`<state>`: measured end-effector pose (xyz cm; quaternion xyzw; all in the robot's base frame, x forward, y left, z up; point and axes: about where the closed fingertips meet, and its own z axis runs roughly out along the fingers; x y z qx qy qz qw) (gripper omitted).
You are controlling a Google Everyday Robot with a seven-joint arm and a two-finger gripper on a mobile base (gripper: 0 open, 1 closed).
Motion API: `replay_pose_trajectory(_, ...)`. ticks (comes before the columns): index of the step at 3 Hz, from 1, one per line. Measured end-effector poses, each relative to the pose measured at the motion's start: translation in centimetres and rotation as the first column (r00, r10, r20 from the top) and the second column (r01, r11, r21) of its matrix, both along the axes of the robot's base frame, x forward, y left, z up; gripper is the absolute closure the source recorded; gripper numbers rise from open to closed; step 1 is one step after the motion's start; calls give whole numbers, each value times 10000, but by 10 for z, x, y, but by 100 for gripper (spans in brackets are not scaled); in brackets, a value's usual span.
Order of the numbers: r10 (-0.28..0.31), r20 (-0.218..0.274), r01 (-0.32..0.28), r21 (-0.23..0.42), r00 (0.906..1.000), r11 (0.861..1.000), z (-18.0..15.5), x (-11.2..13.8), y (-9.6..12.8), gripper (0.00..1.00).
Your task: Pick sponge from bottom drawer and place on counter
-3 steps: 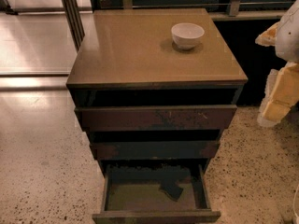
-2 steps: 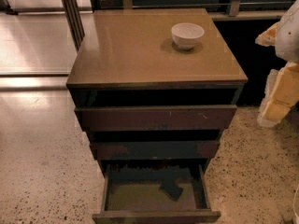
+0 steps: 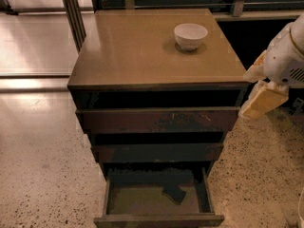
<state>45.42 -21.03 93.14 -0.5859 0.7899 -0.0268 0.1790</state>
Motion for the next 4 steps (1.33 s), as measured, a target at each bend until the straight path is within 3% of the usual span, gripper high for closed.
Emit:
replay_pose_trajectory(2,-732,-260,758,1159,9970,9904,-133,29,25,88)
replay_pose_trajectory(3,-1134,-883,1264,1605,9896,9789,-218,34,41,100)
replay_pose_trajectory(4,-1133,-884,1264,1603,9896,9789,-218,34,41,100)
